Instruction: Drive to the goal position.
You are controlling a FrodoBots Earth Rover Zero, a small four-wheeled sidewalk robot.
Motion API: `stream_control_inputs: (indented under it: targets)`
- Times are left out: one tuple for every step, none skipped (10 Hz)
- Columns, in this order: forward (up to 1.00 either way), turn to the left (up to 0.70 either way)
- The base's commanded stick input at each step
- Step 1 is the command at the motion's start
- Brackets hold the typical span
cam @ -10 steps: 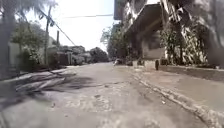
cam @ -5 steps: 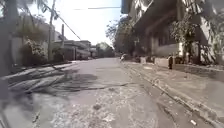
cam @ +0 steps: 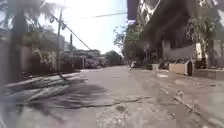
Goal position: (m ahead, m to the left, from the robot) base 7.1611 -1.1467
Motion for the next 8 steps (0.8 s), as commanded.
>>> stream_control_inputs:
  targets:
    - [1.0,0.09]
    - [1.0,0.09]
    - [1.0,0.09]
    - [1.0,-0.3]
    - [1.0,-0.31]
    - [1.0,-0.31]
    - [1.0,-0.31]
    - [1.0,-0.31]
